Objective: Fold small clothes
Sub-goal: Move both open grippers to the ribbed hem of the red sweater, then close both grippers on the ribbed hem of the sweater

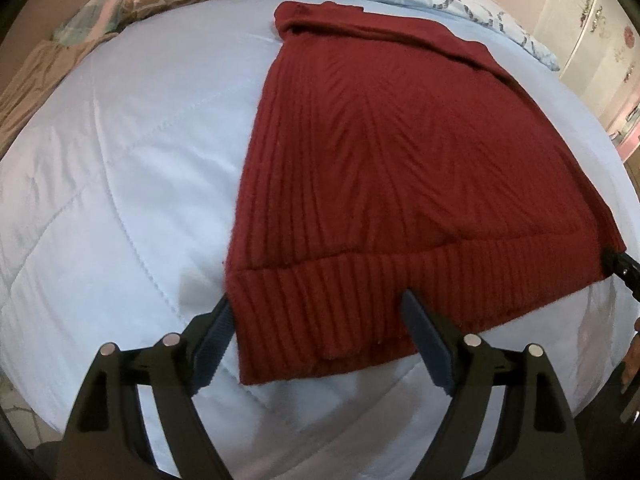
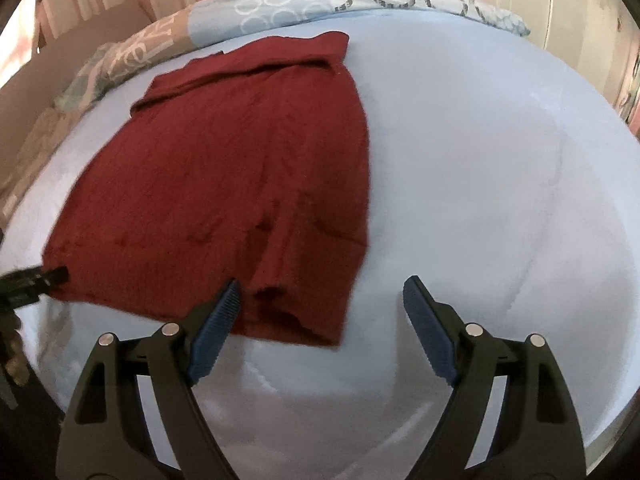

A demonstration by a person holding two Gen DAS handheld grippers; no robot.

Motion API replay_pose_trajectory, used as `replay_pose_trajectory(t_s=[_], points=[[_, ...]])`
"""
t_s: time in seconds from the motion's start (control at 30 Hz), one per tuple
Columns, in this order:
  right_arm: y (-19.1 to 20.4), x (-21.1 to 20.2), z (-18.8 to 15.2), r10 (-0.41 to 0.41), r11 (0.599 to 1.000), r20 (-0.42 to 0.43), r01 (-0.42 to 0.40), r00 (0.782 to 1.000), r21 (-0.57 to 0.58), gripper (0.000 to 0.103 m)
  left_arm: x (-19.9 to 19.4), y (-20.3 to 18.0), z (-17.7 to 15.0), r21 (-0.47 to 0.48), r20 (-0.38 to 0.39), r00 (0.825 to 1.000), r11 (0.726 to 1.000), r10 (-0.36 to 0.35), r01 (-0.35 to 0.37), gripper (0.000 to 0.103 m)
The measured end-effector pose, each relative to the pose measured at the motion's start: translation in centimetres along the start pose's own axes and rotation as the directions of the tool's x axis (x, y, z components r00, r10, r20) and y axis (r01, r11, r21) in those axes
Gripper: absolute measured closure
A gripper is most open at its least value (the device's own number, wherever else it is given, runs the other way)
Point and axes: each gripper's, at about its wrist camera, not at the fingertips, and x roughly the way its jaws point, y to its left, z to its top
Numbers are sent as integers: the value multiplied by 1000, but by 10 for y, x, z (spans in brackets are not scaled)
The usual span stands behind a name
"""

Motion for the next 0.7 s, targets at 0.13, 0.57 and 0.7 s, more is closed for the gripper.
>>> replay_pose_trajectory(t_s=[0.13, 0.57, 0.7], points=[[-1, 7, 2, -6, 999, -29, 7, 1000, 39, 20, 1, 0, 0, 7, -2, 1000, 1000, 7, -7, 20], [-9, 10, 5, 18, 995, -75, -10, 997, 103, 58, -3, -10, 0, 77, -5, 1000, 997, -21, 21, 62], [-2, 10, 5, 3, 998, -68, 1, 998, 58, 67, -1, -12, 2, 79, -14, 999, 996, -49, 50, 75]])
